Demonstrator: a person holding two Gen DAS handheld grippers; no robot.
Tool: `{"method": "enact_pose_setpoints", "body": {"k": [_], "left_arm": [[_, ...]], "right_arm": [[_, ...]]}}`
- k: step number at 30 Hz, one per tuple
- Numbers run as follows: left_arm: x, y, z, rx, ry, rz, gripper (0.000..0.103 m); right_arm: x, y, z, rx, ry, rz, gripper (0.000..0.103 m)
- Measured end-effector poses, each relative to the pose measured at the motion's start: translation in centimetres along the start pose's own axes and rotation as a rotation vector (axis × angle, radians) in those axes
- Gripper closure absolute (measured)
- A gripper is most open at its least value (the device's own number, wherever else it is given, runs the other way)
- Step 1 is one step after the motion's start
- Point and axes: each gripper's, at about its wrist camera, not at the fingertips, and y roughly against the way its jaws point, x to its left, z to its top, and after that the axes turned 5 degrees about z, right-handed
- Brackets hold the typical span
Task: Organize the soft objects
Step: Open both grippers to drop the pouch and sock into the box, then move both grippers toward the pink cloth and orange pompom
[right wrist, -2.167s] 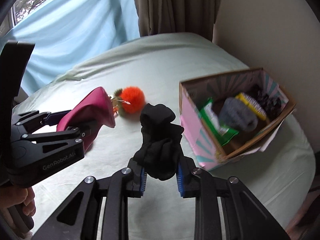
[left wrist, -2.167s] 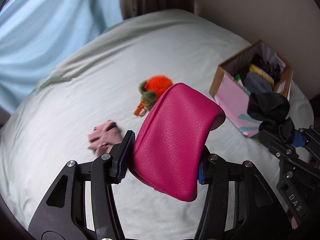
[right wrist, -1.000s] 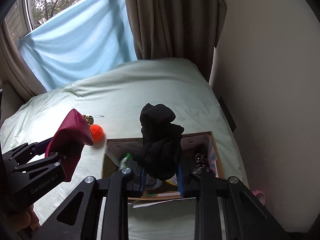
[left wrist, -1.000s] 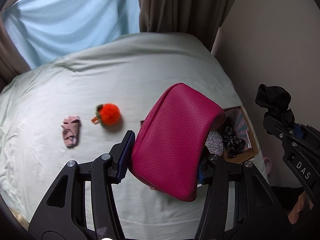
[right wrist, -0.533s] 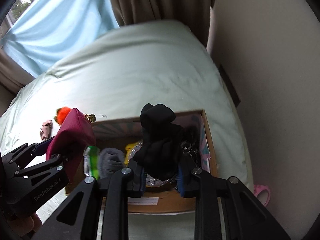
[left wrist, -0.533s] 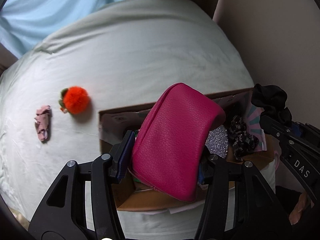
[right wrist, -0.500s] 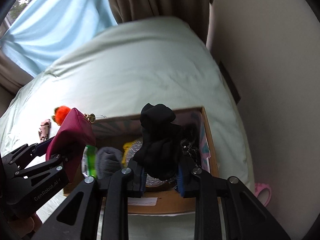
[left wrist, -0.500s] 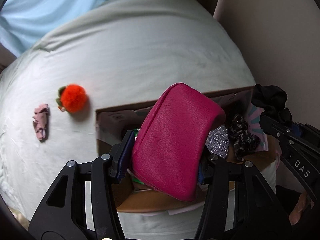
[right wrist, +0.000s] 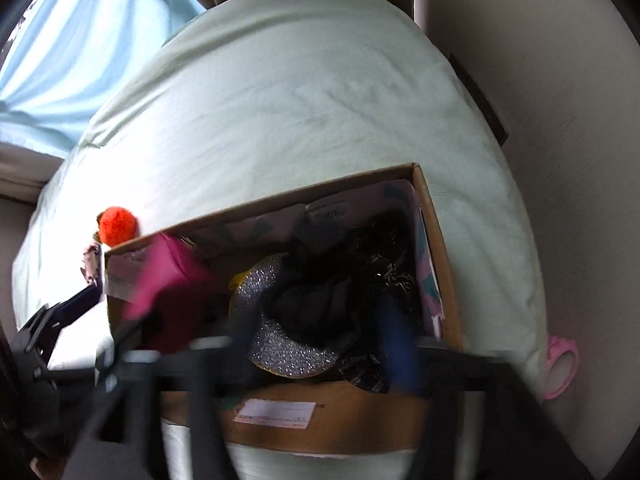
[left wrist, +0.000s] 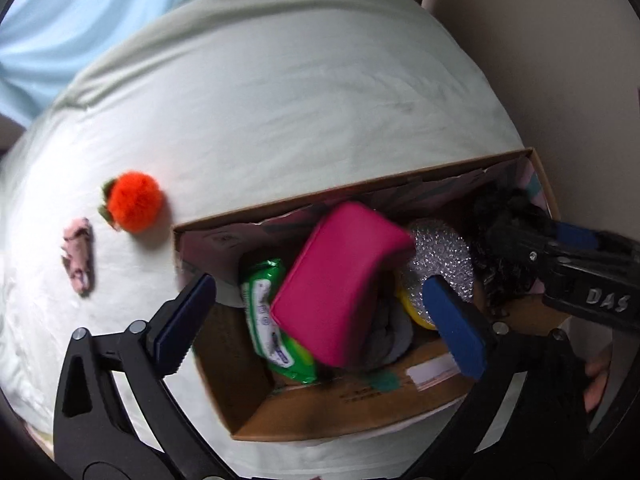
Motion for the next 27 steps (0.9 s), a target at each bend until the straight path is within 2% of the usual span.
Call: {"method": "enact_pose_setpoints", "body": {"k": [1,8,16,21,27], "left_arm": [[0.0,0.0,-0.1,0.005,-0.011,0.001,0.0],[0.6,0.1,-0.7,0.031,-0.006,-0.011,0.0],[0.7,2.1,-1.4,0.007,0.001,-0.013,0.0],[1.5,4.8,-1.7,-0.027,0.015,-0.028,0.0],[3.2,9.7,-3.0,-0.086,0.052,-0.054,0.0]], "right_arm": [[-0.1,0.1,0.0,-0.009,-0.005,0.012,0.0],[-0.1,0.3,0.0,-0.023,-0.016,0.054,0.0],[0.6,1.9,-0.4,-0.054,-0.009,0.08,0.0],[1.3,4.2,-1.0,-0.086,0.007,0.063,0.0],[3.4,9.0,-2.4,-0.154,0.044,0.053,0.0]]}}
